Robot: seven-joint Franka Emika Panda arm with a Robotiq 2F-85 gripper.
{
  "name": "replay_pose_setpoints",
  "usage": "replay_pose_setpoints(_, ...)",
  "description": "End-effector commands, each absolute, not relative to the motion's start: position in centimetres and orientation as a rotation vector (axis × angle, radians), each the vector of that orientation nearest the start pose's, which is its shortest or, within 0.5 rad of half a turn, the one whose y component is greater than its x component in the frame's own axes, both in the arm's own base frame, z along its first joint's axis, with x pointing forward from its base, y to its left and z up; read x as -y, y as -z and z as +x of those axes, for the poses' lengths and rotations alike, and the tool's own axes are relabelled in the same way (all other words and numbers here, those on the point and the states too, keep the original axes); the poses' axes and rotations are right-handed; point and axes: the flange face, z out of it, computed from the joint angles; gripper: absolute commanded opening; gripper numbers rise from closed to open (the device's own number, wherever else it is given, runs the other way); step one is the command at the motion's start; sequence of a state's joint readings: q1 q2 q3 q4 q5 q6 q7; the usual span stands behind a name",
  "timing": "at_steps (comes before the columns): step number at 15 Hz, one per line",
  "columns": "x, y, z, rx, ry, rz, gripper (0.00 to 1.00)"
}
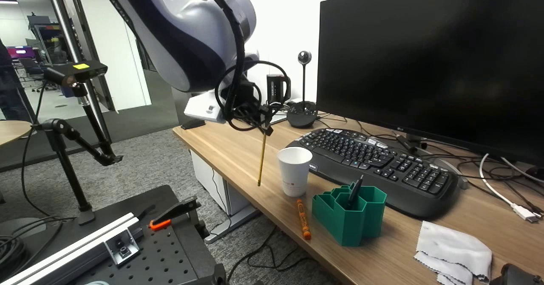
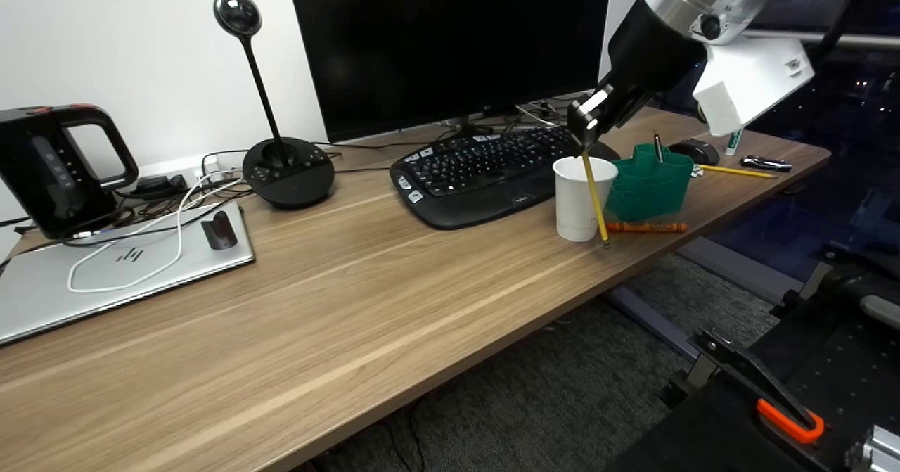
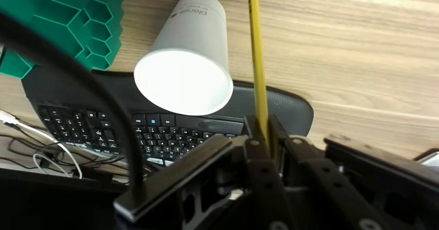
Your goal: Take the pencil out of the white cup
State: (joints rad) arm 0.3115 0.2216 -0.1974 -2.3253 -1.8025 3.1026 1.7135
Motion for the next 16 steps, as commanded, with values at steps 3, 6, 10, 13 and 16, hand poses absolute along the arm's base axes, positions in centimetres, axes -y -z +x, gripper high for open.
replay_pose_setpoints(3, -13.8, -23.6, 48.4, 0.338, 1.034, -2.986, 0.02)
replay_pose_setpoints(6, -14.0, -21.2, 48.1, 0.333, 1.002, -2.975, 0.02)
replay_pose_setpoints(10, -14.1, -18.8, 48.6, 0.381, 1.047, -2.953, 0.02)
replay_pose_setpoints(13, -13.9, -17.5, 48.7, 0.412, 1.085, -2.939, 0.34)
replay_pose_setpoints(16, -13.8, -16.2, 48.2, 0.405, 1.076, -2.939, 0.5)
